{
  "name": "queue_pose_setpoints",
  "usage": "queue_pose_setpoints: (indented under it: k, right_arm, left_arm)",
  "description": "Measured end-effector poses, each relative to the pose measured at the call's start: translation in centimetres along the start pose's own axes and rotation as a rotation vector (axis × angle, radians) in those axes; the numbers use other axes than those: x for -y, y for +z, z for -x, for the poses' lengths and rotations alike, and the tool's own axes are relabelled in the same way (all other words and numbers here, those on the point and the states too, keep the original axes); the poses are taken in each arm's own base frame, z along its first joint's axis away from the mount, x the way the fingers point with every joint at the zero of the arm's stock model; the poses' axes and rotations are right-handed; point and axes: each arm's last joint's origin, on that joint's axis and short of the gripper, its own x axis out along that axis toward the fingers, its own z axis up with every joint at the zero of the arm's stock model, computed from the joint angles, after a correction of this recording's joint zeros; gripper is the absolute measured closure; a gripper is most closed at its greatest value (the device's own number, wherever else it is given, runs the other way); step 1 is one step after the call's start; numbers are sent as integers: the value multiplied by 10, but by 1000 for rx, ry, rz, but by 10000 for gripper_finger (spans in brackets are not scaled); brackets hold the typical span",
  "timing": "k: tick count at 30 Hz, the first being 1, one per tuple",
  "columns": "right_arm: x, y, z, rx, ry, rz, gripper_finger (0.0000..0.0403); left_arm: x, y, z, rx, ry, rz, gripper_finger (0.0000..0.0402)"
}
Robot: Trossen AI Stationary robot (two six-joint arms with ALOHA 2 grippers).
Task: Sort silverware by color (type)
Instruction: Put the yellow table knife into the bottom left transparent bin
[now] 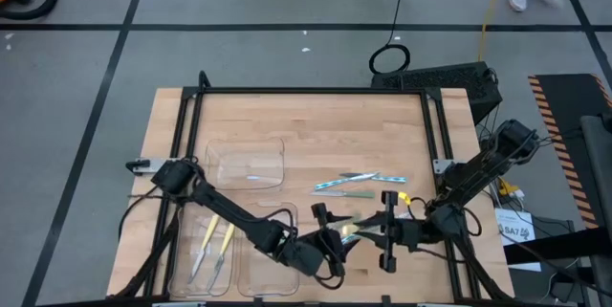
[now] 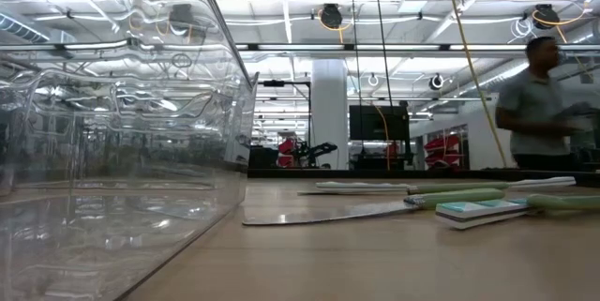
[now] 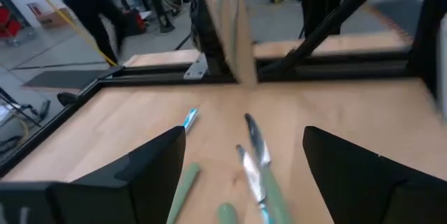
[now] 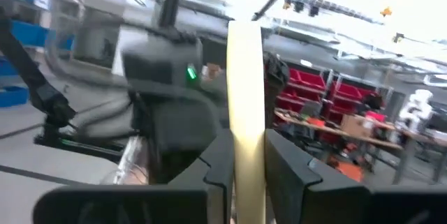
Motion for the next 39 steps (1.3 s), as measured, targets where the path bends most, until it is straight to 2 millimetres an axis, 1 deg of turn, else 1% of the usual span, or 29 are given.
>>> queue_pose_setpoints:
  k: [2, 4, 6, 11, 14, 17, 25, 28, 35, 39]
  right_arm:
    - [0, 0, 0, 15, 8, -1, 352]
    - [-2, 1, 1, 26, 32, 8, 352]
    - [-2, 1, 0, 40, 48, 2, 352]
    - [-3, 1, -1, 67, 83, -12, 352]
    - [-4, 2, -1, 100, 147, -31, 352]
    - [-5, 2, -2, 113, 176, -38, 352]
    - [-5, 1, -2, 111, 178, -28, 352]
    - [-5, 1, -2, 112, 183, -27, 352]
    - [-5, 1, -3, 136, 241, -27, 352]
    - [-6, 0, -3, 127, 245, -22, 352]
  left_arm:
    - [2, -3, -8, 23, -10, 14, 103]
    - [4, -4, -9, 37, -11, 0, 103]
    - [6, -5, -13, 70, -3, 21, 103]
    - [6, -9, -21, 96, 7, -1, 103]
    - [6, -9, -23, 103, -25, -31, 103]
    - [5, -8, -25, 117, -71, -44, 103]
    - [4, -2, -26, 170, -106, -70, 105]
    - [1, -2, -28, 176, -112, -66, 121]
    - [-8, -1, -38, 181, -170, -57, 181]
    - [-9, -1, -39, 181, -170, -69, 203]
